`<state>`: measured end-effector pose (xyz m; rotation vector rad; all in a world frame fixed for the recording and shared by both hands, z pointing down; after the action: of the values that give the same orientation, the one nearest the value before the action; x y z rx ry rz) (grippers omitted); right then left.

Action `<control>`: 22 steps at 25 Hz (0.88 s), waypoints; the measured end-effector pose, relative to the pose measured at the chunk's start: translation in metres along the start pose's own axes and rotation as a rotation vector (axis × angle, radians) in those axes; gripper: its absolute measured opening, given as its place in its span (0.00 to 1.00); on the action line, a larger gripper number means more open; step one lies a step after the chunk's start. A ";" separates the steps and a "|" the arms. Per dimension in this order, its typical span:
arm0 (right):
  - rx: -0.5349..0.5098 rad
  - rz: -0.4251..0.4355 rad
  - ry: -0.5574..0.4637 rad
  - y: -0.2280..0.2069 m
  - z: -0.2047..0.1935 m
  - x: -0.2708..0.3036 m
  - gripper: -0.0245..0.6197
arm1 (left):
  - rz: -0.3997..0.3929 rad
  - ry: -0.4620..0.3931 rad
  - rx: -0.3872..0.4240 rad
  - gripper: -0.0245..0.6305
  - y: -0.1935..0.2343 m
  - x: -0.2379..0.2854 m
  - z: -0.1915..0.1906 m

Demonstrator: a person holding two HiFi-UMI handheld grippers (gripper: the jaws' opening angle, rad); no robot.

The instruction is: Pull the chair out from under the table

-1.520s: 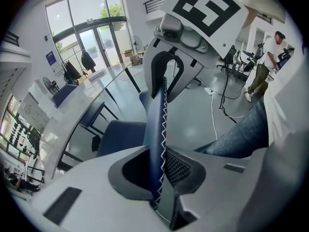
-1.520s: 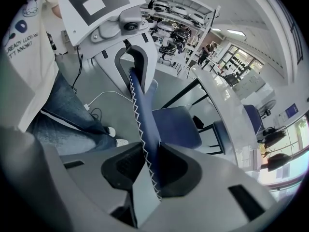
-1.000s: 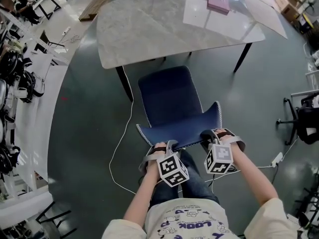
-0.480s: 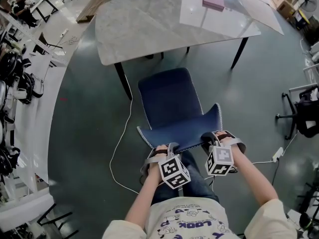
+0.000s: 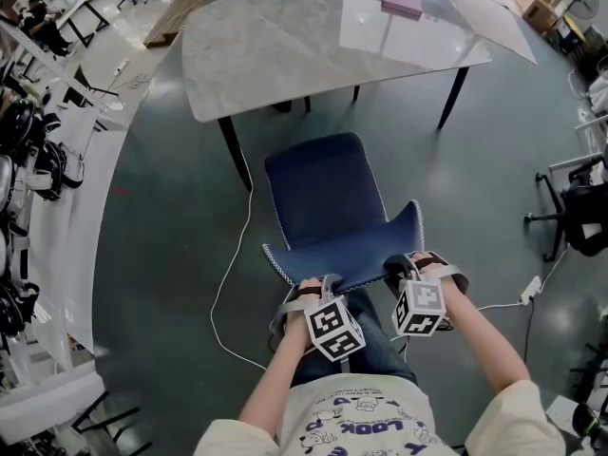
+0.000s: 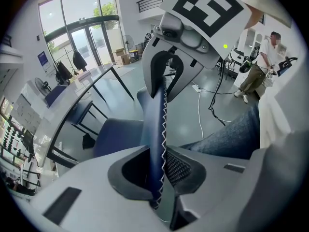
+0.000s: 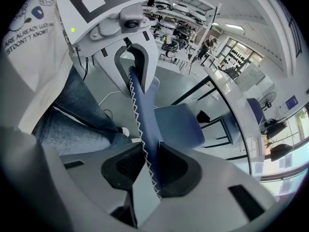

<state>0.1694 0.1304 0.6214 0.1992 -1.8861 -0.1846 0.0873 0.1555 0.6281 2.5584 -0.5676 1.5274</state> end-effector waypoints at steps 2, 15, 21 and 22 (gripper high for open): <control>0.003 -0.003 0.001 0.002 0.003 0.000 0.19 | 0.000 0.001 0.001 0.16 0.000 -0.002 -0.002; 0.115 0.017 -0.038 0.004 0.004 0.000 0.28 | -0.055 -0.056 -0.102 0.25 0.004 -0.006 -0.001; 0.173 0.078 -0.068 0.009 0.011 -0.003 0.51 | -0.099 -0.148 -0.193 0.40 0.011 -0.023 0.011; 0.182 0.080 -0.085 0.007 0.014 -0.006 0.51 | -0.103 -0.165 -0.198 0.40 0.014 -0.028 0.014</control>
<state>0.1572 0.1394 0.6130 0.2421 -1.9925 0.0346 0.0817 0.1462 0.5957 2.5310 -0.5636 1.1724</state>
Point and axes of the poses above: the fingertips, and each gripper's own axes: x forward along the fingers, y to its left, z out of its top, the point moved 1 cm from there along -x, backward along the fingers, and after that the axes turned 4 degrees about -y, right-handed, at the moved point
